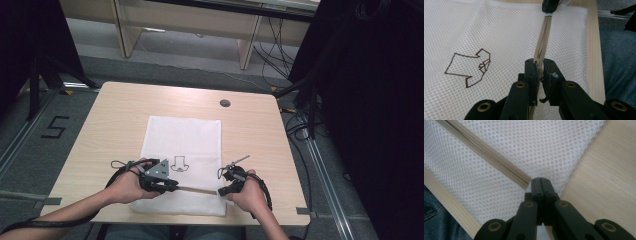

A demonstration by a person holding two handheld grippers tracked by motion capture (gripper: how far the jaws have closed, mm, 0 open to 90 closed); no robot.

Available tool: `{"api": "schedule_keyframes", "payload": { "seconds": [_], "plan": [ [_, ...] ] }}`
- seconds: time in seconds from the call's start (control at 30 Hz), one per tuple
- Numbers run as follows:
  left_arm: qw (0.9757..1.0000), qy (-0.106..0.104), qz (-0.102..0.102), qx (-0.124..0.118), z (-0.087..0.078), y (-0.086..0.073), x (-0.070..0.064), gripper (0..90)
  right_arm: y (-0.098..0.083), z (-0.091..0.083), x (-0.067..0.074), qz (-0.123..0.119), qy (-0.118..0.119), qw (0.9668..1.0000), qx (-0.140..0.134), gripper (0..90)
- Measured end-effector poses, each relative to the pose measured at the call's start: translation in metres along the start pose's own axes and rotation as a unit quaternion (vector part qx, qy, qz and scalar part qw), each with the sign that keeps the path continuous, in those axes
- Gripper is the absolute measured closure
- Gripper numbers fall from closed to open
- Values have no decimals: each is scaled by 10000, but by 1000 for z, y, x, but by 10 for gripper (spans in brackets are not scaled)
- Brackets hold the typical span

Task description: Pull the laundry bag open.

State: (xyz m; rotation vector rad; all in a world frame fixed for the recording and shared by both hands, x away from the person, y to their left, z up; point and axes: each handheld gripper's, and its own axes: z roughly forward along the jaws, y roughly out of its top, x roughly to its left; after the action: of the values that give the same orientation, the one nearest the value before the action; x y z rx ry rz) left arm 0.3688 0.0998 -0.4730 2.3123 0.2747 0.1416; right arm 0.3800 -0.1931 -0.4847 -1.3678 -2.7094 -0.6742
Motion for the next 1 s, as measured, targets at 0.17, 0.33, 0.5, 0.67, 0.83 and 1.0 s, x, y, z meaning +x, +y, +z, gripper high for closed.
{"api": "schedule_keyframes", "payload": {
  "seconds": [0.17, 0.33, 0.5, 0.67, 0.83, 1.0],
  "plan": [
    [10000, -3, -26, 33, -3, -2, 0, 817, 0, 0, 0, -4, 7, 10000, 22, 900],
    [10000, 63, -8, 20, -9, -3, 2, 818, 1, -1, 0, -1, -14, 10000, 52, 900],
    [10000, 28, -29, 27, -9, -4, 2, 817, 0, 0, 0, 22, 7, 10000, 47, 900],
    [10000, 37, -25, 8, -9, -5, 2, 817, 0, -1, -1, 2, 19, 10000, 38, 900],
    [9999, 87, -65, 20, -14, -8, 3, 817, 0, -1, 0, 7, 18, 10000, 43, 900],
    [9998, 117, -149, -32, -17, -11, 4, 817, 1, -1, 0, 14, 17, 10000, 70, 900]
  ]
}}
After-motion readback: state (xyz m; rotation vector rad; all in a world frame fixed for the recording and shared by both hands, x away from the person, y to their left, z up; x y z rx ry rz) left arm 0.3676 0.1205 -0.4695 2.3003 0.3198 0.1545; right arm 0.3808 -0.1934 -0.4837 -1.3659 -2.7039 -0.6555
